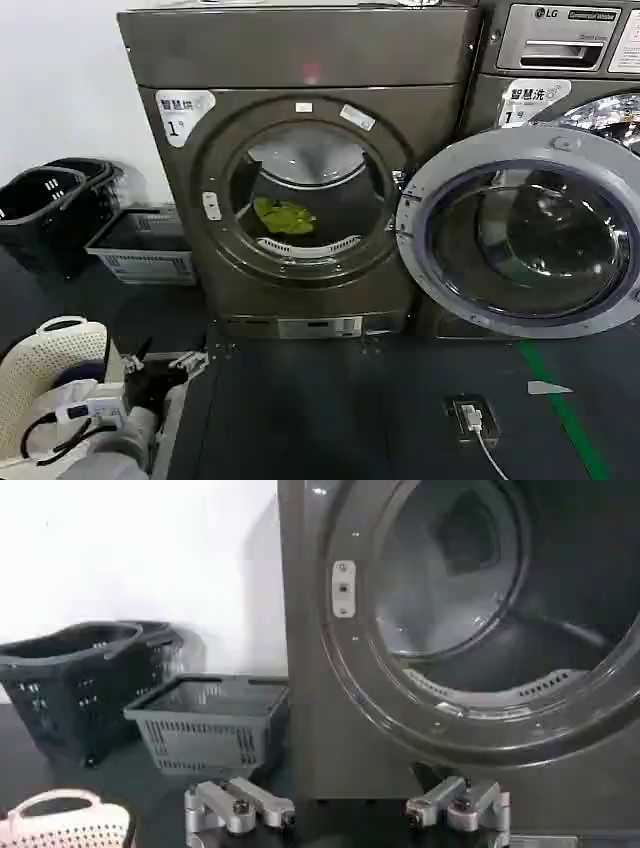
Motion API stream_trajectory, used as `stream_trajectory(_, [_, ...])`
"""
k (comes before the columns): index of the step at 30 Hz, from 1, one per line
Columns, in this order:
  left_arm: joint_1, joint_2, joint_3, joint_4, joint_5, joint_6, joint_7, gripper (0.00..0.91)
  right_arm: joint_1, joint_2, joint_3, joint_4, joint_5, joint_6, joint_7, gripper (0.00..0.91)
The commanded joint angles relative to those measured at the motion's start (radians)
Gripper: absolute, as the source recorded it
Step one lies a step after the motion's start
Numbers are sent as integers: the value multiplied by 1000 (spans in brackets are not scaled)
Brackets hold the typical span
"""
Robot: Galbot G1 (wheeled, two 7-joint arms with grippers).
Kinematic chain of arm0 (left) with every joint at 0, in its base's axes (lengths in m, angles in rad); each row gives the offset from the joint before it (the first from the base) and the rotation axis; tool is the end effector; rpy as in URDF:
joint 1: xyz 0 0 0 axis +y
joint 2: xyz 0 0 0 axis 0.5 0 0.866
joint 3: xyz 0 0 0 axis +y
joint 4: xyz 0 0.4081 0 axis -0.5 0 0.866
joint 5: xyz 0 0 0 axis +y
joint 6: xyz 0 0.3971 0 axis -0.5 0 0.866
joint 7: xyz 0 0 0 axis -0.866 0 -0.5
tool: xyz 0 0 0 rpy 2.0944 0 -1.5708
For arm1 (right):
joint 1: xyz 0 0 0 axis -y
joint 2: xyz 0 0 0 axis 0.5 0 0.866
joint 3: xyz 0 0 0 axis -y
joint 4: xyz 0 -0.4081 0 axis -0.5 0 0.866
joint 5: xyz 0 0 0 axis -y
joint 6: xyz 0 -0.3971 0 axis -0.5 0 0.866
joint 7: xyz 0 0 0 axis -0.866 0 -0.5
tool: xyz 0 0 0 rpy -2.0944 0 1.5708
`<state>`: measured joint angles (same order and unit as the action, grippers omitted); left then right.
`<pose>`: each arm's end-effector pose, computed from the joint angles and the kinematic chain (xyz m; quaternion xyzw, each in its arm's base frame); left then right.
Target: Grasp the clothes from the dryer.
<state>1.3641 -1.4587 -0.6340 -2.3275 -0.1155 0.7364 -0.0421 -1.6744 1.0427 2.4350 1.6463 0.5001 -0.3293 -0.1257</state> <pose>0.2318 0.0468 -0.2140 0.0336 -0.9888 -0.0195 0.1442 -0.1884 -0.5129 -0.0346 0.6408 0.7466 -0.1488 0.0988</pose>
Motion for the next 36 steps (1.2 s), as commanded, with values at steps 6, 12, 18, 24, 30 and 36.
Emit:
stream_trajectory(6, [6,-3,4,-4,-1,49,-1,907,1,4,-22,-10,86,50,37,907])
stream_trajectory(12, [9,0,0,-5,-3,49,-2,907,5,7,-27,-5,89,47,49,907])
stream_trajectory(18, [8,0,4,-8,-2,49,-2,907,3,6,-26,-4,91,44,56,907])
stream_trajectory(24, [10,0,4,-8,-2,49,-3,907,5,9,-30,-3,91,45,57,907])
stream_trajectory(30, [8,0,6,-5,-2,49,-5,907,4,10,-30,-6,91,45,56,907])
stream_trajectory(36, [11,-3,8,-10,-46,49,-28,907,4,9,-32,-8,91,44,57,907])
